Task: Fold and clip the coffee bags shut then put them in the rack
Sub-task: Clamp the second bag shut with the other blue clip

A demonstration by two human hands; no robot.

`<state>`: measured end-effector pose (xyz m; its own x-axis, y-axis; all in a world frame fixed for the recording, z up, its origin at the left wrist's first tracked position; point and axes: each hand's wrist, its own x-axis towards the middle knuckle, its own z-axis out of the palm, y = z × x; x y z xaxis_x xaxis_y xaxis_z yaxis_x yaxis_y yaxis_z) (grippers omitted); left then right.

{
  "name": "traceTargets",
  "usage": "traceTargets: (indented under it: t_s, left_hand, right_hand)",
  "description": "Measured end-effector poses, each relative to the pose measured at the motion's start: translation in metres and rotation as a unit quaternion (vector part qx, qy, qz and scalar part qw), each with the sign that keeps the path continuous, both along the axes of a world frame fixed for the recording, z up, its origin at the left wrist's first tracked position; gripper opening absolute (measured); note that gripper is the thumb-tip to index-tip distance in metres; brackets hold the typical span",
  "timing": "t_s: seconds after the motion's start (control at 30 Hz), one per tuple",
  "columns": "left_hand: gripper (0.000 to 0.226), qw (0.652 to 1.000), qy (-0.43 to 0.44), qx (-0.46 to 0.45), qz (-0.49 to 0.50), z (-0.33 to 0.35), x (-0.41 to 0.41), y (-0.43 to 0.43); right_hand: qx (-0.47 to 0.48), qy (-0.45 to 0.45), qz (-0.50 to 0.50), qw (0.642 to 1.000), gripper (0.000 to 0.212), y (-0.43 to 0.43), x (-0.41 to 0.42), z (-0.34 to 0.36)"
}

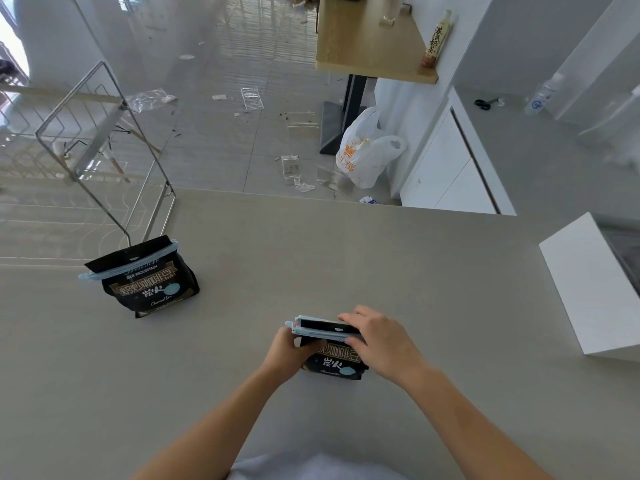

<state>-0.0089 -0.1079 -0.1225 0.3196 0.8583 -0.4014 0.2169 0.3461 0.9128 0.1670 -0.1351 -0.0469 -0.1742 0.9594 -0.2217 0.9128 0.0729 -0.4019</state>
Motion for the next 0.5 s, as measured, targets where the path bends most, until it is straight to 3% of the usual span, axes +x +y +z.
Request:
traceTargets:
  t_s: [0.13, 0.27, 0.5]
  left_hand:
    - [0.013, 1.0, -0.009, 0.017, -0.007, 0.004, 0.001, -0.002]
    - [0.035, 1.0, 0.003, 0.029, -0.006, 0.002, 0.002, -0.005]
    - [0.025, 1.0, -0.015, 0.012, 0.013, -0.001, -0.003, -0.009]
  right_hand:
    - [-0.031, -0.012, 0.022, 0.999, 0.028, 0.012, -0.024, 0.0]
    - [-0.024, 0.003, 0.019, 1.0, 0.03, 0.018, -0.061, -0.007]
    - [0.042, 0.011, -0.016, 0.999, 0.02, 0.021, -0.071, -0.018]
